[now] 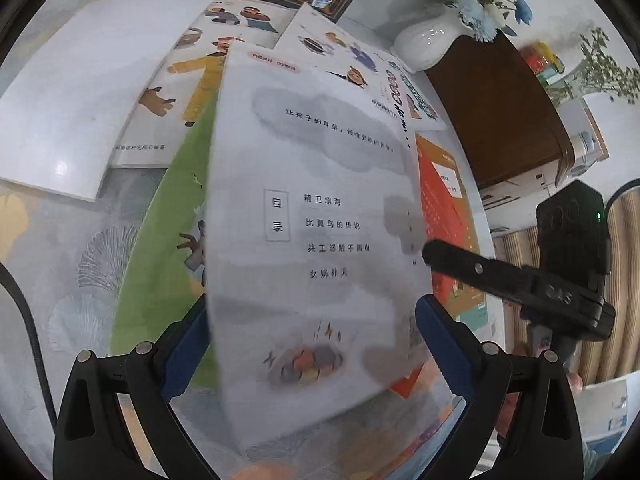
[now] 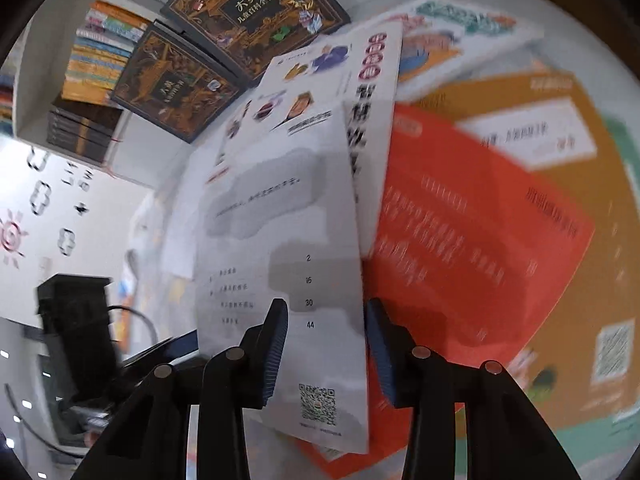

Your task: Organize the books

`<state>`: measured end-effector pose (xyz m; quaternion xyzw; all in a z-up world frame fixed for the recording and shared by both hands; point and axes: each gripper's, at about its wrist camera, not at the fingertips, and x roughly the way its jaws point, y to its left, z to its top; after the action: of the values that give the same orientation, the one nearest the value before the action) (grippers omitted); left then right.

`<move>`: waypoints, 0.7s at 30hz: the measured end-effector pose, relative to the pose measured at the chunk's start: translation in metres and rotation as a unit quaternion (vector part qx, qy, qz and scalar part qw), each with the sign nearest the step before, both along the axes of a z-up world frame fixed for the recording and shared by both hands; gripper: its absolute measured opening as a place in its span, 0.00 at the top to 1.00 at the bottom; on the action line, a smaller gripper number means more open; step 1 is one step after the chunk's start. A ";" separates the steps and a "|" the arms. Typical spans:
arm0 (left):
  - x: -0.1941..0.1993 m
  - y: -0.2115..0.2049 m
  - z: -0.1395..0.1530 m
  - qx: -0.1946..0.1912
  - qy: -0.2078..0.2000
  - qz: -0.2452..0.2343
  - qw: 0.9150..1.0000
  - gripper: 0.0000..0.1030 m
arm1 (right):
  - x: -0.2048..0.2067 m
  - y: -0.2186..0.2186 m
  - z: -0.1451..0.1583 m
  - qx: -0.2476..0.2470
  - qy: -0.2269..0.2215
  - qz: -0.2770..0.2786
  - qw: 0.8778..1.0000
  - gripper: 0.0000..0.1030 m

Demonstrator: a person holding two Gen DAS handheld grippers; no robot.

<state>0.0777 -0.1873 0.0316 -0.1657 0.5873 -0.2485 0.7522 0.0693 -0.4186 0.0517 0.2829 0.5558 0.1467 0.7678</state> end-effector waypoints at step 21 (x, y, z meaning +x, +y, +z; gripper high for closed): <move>-0.043 0.194 0.053 0.002 -0.045 0.145 0.988 0.05 | -0.005 0.171 0.081 0.137 -0.071 0.114 0.981 0.59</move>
<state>0.0351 0.0067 0.0848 -0.2360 0.5229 -0.1430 0.8065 0.0641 -0.2481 0.1324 0.3087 0.5035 0.3276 0.7375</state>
